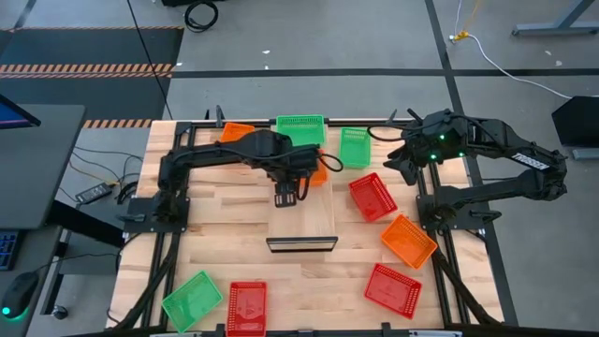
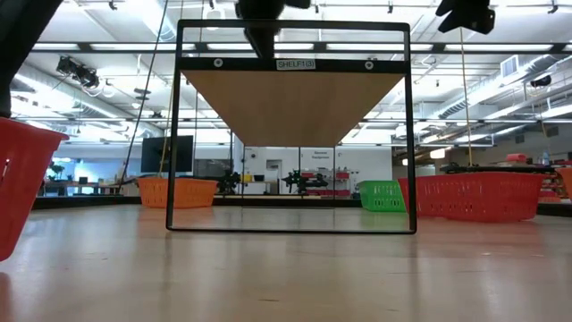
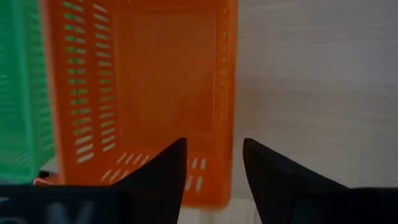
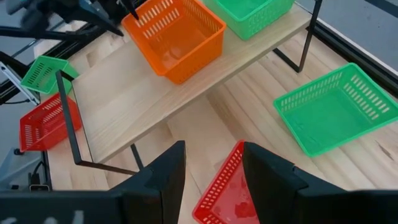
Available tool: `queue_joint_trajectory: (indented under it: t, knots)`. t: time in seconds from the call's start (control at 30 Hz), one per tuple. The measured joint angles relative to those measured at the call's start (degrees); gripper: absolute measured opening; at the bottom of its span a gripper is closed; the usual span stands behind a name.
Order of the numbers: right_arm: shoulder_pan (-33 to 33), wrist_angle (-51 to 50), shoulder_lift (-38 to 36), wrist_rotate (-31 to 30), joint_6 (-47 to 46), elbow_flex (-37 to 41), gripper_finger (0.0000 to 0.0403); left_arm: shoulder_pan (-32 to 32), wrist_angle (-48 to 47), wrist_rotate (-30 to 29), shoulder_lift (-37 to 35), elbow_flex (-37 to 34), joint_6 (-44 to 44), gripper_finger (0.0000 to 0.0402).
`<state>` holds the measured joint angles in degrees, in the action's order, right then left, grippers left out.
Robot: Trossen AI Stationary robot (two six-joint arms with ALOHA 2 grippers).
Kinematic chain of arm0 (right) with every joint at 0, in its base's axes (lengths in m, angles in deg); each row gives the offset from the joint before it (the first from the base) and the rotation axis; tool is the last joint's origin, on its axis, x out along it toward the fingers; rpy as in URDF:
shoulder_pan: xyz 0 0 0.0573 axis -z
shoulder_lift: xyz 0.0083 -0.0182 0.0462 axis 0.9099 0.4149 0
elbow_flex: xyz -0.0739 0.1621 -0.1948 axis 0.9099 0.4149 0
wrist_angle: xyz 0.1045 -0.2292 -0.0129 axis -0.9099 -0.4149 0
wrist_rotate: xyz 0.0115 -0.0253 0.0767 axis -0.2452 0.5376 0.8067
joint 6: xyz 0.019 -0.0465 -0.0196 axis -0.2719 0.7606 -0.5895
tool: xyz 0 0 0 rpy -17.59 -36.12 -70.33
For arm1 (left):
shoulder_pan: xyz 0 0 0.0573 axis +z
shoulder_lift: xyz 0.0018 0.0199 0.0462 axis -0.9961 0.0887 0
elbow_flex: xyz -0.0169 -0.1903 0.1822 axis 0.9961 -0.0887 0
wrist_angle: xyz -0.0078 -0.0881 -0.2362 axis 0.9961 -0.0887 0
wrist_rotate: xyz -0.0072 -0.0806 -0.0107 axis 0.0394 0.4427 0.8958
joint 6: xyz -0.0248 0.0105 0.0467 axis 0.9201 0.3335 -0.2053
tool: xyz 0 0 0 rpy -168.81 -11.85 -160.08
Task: Stack baskets on shelf by color
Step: Put the bottom left orange bin on the shelf, then put the left red bin on the shelf
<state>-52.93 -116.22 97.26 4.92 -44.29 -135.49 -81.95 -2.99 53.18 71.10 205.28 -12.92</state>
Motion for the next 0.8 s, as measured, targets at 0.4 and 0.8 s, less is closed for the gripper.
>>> queue_joint_trajectory:
  t: [0.4, 0.8]
  knots:
    - [0.0, 1.28, 0.04, 0.0, 0.0, 0.0, 0.0164, -8.02, -3.31, 7.09, -8.6, 0.11, 11.89, 0.0143]
    - [-0.02, 1.55, 0.07, 0.87, -0.44, 0.0, 0.0164, -21.48, -4.77, 5.95, -8.95, -0.32, 38.0, 0.0152]
